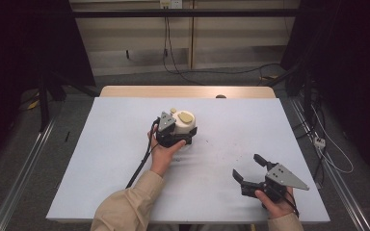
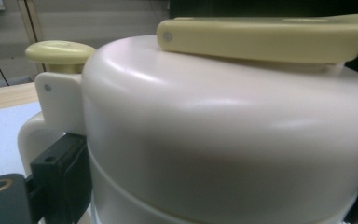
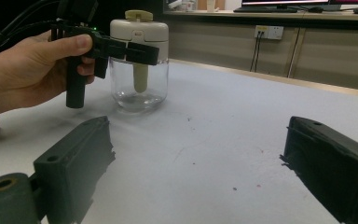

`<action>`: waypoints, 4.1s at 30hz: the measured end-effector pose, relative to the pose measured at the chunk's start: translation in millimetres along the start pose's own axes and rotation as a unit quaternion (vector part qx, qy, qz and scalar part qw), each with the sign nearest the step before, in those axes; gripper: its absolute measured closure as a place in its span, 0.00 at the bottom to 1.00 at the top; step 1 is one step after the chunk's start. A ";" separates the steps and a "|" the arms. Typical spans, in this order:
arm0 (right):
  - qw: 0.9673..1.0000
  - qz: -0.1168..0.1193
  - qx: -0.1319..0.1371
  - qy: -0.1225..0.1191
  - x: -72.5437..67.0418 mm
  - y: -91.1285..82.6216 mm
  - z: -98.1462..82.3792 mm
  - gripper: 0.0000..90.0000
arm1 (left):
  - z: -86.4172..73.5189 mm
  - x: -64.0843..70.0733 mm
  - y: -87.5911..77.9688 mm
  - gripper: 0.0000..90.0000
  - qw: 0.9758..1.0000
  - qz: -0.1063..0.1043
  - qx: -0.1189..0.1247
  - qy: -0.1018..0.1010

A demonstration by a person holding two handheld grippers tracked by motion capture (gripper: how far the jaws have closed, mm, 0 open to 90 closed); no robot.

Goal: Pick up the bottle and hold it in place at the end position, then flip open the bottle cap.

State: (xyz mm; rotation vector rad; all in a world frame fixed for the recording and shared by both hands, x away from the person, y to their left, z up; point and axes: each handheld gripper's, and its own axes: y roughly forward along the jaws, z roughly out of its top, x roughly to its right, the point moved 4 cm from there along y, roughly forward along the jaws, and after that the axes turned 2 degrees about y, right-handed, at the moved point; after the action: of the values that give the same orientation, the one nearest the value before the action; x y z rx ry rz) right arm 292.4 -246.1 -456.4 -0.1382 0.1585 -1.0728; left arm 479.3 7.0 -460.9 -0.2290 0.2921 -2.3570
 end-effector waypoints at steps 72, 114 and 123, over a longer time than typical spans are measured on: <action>0.998 0.052 -0.041 0.024 -26.9 78.4 40.6 0.34 | -11.0 2.9 -3.1 0.07 1.000 -0.013 0.006 0.015; 0.991 0.107 -0.077 0.031 -36.1 131.7 70.5 1.00 | -11.2 2.7 -3.3 0.07 1.000 -0.011 0.004 0.017; 0.991 0.104 -0.086 0.019 -38.1 142.3 73.9 1.00 | -11.3 2.8 -3.4 0.07 1.000 -0.011 0.004 0.017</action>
State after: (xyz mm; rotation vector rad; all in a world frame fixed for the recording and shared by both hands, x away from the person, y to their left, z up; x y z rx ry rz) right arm 411.7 -142.9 -408.6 -0.2506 0.2938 -0.8529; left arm 472.3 9.0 -470.5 -0.1888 0.2978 -2.3860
